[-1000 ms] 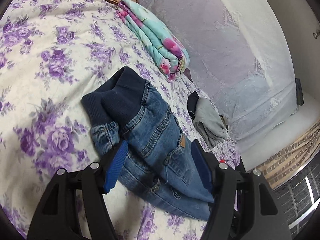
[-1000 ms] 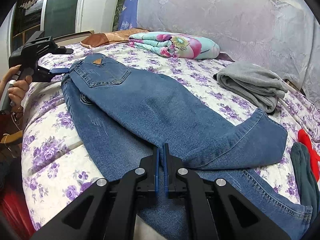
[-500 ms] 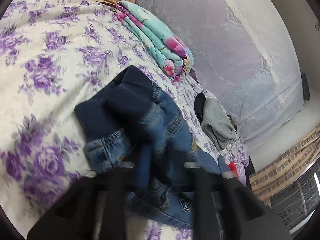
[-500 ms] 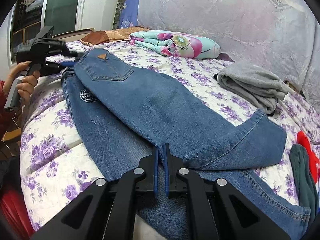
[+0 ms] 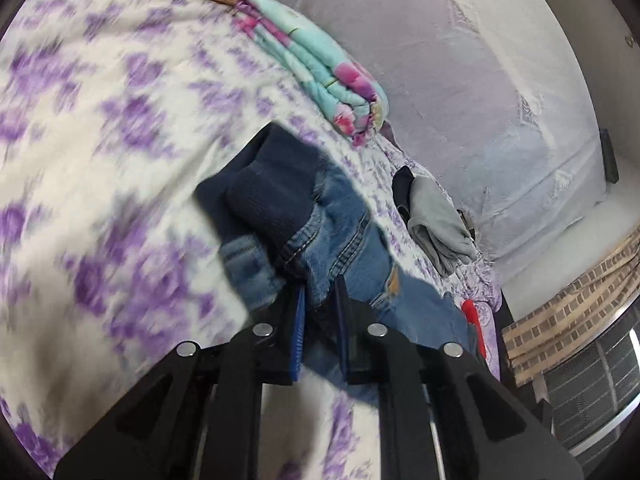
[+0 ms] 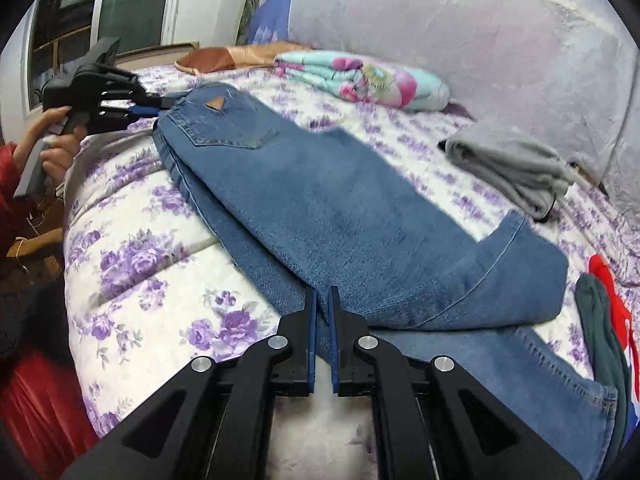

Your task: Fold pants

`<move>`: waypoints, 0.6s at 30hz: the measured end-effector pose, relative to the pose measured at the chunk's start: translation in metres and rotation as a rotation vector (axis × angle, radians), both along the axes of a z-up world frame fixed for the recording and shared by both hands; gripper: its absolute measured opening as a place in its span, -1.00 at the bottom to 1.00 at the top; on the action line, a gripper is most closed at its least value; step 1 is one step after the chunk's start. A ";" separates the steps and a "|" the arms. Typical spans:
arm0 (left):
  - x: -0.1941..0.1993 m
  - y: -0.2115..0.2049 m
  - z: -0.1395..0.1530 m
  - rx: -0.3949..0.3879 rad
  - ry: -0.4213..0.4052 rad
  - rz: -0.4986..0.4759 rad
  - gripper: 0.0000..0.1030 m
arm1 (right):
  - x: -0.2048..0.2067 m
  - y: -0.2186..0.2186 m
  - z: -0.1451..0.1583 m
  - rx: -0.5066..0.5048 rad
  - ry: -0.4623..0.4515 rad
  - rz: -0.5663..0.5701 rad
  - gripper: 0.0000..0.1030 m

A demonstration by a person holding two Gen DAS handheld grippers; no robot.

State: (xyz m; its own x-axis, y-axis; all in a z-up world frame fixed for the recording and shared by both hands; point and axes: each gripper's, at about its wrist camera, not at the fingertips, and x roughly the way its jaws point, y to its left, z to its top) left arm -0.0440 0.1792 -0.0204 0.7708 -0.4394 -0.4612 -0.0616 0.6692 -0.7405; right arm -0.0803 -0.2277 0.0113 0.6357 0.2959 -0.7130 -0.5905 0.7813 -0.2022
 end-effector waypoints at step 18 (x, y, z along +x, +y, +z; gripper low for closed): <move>0.058 -0.126 0.022 0.274 -0.094 -0.245 0.16 | 0.023 -0.046 0.051 0.242 -0.002 -0.245 0.19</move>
State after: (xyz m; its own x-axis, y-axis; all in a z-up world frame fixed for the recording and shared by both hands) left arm 0.0140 0.0533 0.0018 0.7032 -0.4857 -0.5192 0.1845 0.8299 -0.5265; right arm -0.0575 -0.2740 0.0625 0.7104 0.2942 -0.6394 -0.3789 0.9254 0.0049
